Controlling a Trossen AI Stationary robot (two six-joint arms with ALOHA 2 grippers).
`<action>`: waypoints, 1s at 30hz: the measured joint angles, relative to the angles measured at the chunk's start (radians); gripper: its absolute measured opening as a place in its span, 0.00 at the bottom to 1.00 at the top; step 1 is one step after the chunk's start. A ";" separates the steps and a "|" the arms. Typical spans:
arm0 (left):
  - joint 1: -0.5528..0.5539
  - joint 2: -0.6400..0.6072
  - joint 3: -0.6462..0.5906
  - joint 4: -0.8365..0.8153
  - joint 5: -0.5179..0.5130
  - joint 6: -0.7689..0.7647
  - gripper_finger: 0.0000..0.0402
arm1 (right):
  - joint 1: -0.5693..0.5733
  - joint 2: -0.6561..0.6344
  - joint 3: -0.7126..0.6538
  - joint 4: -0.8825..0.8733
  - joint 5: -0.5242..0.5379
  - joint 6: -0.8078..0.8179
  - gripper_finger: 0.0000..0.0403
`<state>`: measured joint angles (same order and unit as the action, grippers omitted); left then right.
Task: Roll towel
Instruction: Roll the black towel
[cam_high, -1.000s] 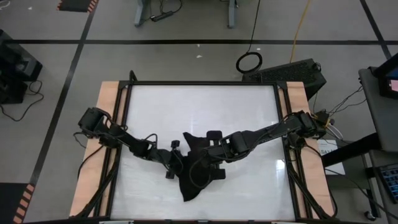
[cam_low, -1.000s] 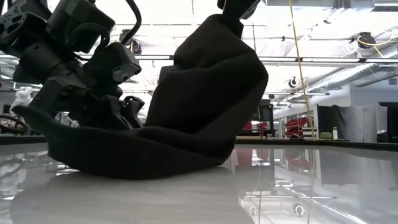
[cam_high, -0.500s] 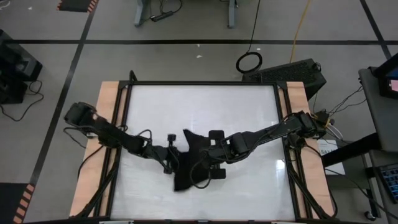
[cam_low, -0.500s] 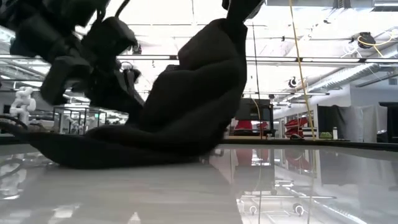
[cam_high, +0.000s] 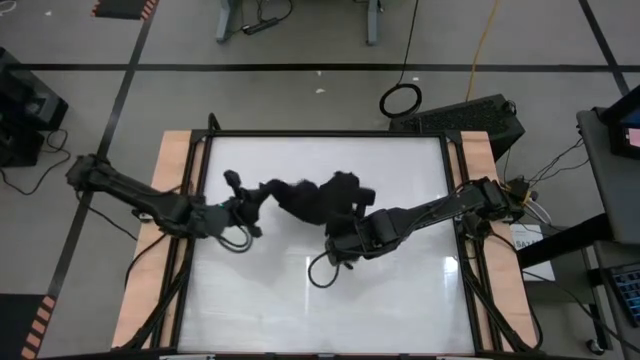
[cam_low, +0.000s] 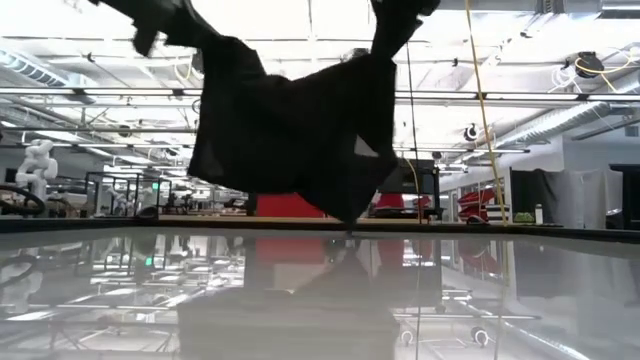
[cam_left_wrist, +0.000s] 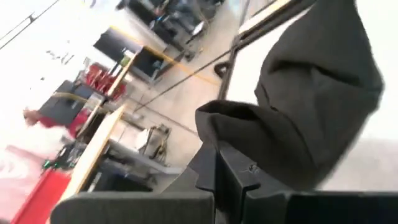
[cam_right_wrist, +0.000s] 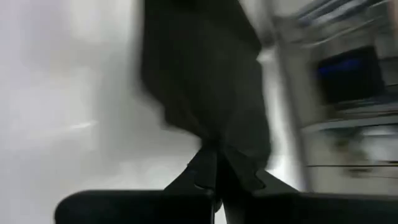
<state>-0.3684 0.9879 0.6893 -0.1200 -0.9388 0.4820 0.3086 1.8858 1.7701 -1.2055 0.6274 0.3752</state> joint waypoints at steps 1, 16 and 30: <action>-0.012 -0.013 0.000 -0.046 0.041 -0.012 0.01 | 0.001 0.000 -0.012 0.018 -0.059 -0.001 0.03; -0.216 0.371 -0.151 0.009 0.398 -0.451 0.00 | 0.110 0.026 -0.382 0.447 -0.216 0.006 0.65; -0.290 0.652 -0.150 0.354 0.496 -0.498 0.03 | 0.098 0.024 -0.395 0.640 -0.073 -0.067 0.63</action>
<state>-0.6588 1.6399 0.5396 0.2337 -0.4427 -0.0156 0.4063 1.9102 1.3754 -0.5658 0.5546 0.3082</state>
